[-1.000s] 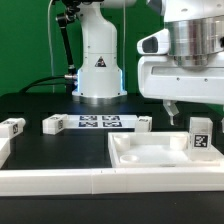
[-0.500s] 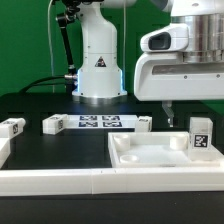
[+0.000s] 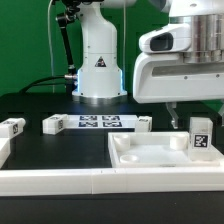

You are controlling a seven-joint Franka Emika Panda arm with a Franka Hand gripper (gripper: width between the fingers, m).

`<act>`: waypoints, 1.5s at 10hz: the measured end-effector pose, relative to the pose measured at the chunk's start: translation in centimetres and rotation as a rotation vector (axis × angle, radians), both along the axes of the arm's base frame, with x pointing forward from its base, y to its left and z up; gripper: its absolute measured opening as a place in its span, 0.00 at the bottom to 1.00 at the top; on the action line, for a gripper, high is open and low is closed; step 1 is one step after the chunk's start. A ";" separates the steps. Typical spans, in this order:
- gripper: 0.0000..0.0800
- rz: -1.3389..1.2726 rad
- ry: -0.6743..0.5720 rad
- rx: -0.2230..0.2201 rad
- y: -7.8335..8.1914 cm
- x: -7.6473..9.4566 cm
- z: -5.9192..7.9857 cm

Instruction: Assemble square table

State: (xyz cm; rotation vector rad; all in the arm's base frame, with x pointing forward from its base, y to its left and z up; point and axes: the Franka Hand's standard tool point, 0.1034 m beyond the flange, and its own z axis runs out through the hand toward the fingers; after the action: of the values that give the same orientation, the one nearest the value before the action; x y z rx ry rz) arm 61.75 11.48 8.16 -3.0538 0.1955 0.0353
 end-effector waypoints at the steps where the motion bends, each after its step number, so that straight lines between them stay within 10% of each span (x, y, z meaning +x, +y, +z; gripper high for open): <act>1: 0.41 -0.008 0.001 0.000 0.0 0.0 0.0; 13: 0.37 -0.637 0.014 0.005 -3.2 0.5 0.0; 15: 0.57 -0.498 0.004 0.003 -2.5 0.5 0.6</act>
Offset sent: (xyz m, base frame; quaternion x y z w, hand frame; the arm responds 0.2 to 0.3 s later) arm -0.0051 -0.0045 0.0027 0.0727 -0.0007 0.2633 0.9620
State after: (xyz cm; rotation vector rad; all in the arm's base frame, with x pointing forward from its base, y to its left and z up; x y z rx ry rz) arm 62.25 8.94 8.71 -2.9057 0.9410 0.0102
